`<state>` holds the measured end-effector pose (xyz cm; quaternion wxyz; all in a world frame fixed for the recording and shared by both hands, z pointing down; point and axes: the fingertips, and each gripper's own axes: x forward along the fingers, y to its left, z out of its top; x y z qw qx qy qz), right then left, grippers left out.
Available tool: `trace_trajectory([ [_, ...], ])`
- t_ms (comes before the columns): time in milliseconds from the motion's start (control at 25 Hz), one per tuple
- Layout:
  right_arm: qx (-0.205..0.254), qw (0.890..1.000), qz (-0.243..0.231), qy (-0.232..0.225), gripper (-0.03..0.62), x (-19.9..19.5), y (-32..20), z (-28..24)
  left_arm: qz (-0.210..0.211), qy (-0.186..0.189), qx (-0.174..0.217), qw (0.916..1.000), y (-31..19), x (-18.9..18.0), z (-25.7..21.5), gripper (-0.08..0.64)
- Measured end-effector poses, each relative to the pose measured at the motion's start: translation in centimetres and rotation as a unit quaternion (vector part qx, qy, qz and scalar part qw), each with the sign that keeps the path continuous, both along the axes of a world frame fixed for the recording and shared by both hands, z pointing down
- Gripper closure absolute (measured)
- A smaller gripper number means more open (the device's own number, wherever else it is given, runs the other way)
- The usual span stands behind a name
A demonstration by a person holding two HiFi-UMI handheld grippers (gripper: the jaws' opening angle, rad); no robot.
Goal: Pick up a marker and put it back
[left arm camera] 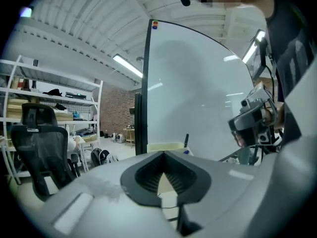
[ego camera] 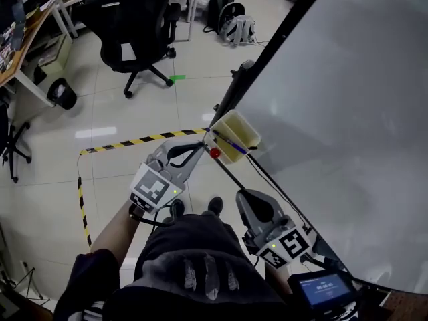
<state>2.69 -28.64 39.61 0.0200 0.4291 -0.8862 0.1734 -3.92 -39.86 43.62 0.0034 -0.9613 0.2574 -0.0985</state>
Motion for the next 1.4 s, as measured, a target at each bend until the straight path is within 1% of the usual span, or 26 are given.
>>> trace_trajectory([
  [80, -0.004, 1.000, -0.006, 0.000, 0.591, 0.2, -0.7, 0.0, -0.009, 0.004, 0.000, 1.0000, -1.1, 0.1, 0.7, 0.554],
  [160, -0.008, 1.000, -0.009, 0.001, 0.591, 0.4, -1.1, 0.0, -0.009, 0.003, -0.001, 1.0000, -1.8, 0.3, 1.4, 0.552],
  [200, -0.010, 1.000, -0.010, 0.003, 0.591, 0.5, -1.4, 0.0, -0.004, 0.004, -0.003, 1.0000, -2.0, 0.5, 1.7, 0.523],
  [280, -0.013, 1.000, -0.013, 0.005, 0.591, 0.7, -2.0, 0.1, 0.009, 0.009, -0.008, 0.9999, -2.5, 1.0, 2.2, 0.434],
  [400, -0.021, 1.000, -0.016, 0.006, 0.591, 0.8, -2.5, 0.5, 0.019, 0.024, -0.015, 0.9994, -3.1, 1.5, 2.7, 0.337],
  [480, -0.026, 1.000, -0.016, 0.007, 0.591, 0.8, -2.7, 0.6, 0.026, 0.035, -0.019, 0.9989, -3.3, 1.7, 2.7, 0.322],
  [600, -0.031, 0.999, -0.016, 0.007, 0.591, 0.8, -3.1, 0.9, 0.033, 0.037, -0.016, 0.9987, -3.8, 2.2, 3.1, 0.324],
  [800, -0.035, 0.999, -0.015, 0.011, 0.591, 0.9, -3.4, 1.6, 0.034, 0.040, -0.011, 0.9985, -4.4, 3.0, 4.1, 0.359],
  [880, -0.038, 0.999, -0.012, 0.013, 0.591, 1.1, -3.4, 1.7, 0.033, 0.048, -0.006, 0.9983, -4.5, 3.2, 3.9, 0.382],
  [960, -0.039, 0.999, -0.010, 0.014, 0.591, 1.2, -3.4, 1.8, 0.025, 0.055, 0.003, 0.9982, -4.8, 3.3, 3.6, 0.433],
  [1040, -0.041, 0.999, -0.009, 0.014, 0.591, 1.3, -3.3, 2.0, 0.019, 0.049, 0.013, 0.9985, -5.0, 3.1, 3.8, 0.482],
  [1200, -0.044, 0.999, -0.008, 0.016, 0.591, 1.4, -3.1, 2.1, 0.010, 0.044, 0.028, 0.9986, -5.1, 3.0, 3.3, 0.499],
  [1320, -0.043, 0.999, -0.009, 0.016, 0.591, 1.4, -3.2, 2.1, 0.010, 0.032, 0.042, 0.9985, -4.8, 3.2, 2.9, 0.519],
  [1400, -0.042, 0.999, -0.010, 0.014, 0.591, 1.5, -3.2, 2.1, 0.009, 0.025, 0.048, 0.9985, -4.6, 3.4, 2.9, 0.520],
])
